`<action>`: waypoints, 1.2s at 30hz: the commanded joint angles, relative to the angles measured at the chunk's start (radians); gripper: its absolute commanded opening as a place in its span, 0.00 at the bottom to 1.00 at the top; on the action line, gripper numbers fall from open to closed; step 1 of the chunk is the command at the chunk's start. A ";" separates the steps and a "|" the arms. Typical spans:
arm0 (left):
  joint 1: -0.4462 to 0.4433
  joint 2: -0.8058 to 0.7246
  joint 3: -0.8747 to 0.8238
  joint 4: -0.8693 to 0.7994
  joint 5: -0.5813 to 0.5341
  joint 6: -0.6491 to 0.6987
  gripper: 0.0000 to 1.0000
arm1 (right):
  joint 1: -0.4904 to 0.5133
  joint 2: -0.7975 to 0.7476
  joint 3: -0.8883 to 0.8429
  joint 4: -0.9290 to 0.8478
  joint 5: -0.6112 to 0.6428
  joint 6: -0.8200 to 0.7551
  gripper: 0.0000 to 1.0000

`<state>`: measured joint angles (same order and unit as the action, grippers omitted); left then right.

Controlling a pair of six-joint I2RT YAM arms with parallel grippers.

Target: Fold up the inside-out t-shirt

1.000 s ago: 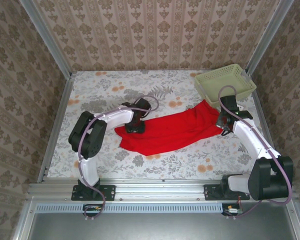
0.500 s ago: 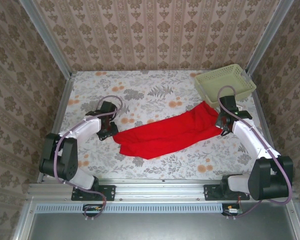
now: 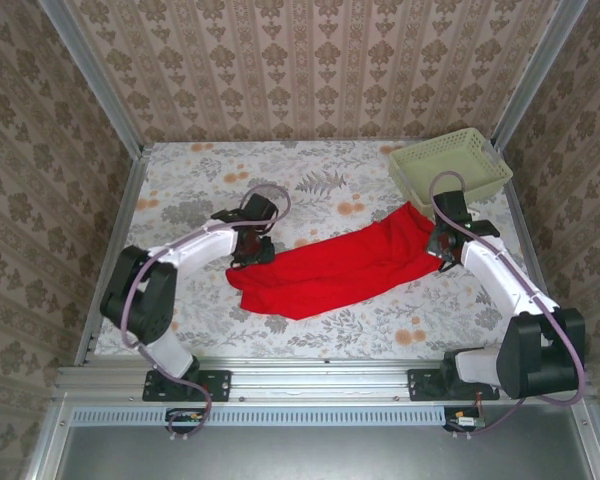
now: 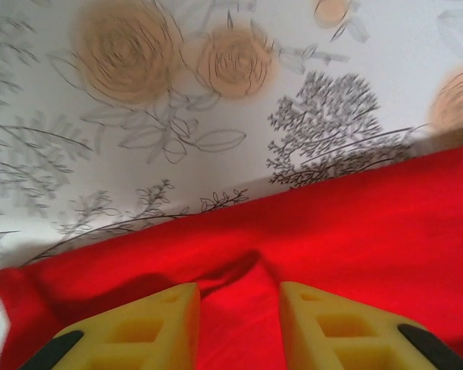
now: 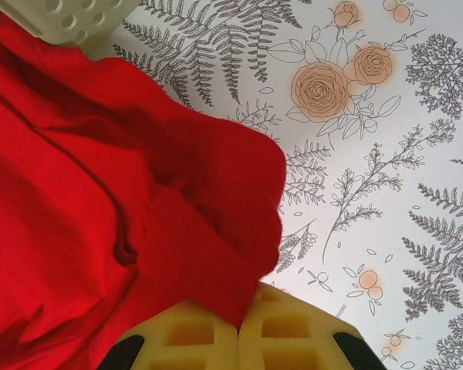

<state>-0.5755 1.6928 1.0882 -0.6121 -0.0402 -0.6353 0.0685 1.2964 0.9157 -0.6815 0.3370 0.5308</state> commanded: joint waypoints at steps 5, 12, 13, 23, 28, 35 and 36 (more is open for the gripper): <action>0.078 0.158 0.027 -0.016 0.058 0.038 0.27 | 0.005 0.028 0.035 0.006 0.043 0.023 0.00; 0.191 0.292 0.221 -0.037 0.010 0.133 0.27 | 0.040 0.083 0.051 0.045 0.010 0.039 0.00; 0.198 0.298 0.251 -0.037 -0.002 0.143 0.27 | 0.046 0.089 0.055 0.045 0.010 0.041 0.00; 0.143 -0.031 0.158 -0.140 -0.124 0.139 0.58 | 0.049 0.108 0.049 0.048 0.018 0.028 0.00; 0.082 -0.212 -0.064 -0.137 -0.103 0.025 0.59 | 0.050 0.103 0.029 0.051 0.010 0.028 0.00; 0.211 -0.348 -0.346 0.056 0.027 -0.043 0.52 | 0.050 0.052 0.017 0.038 0.016 0.021 0.00; 0.227 -0.351 -0.362 0.077 0.030 -0.035 0.52 | 0.050 0.049 0.016 0.035 0.016 0.021 0.00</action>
<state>-0.3782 1.3819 0.7536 -0.6281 -0.0650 -0.6365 0.1184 1.3708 0.9466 -0.6353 0.3401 0.5537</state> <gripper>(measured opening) 0.522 0.068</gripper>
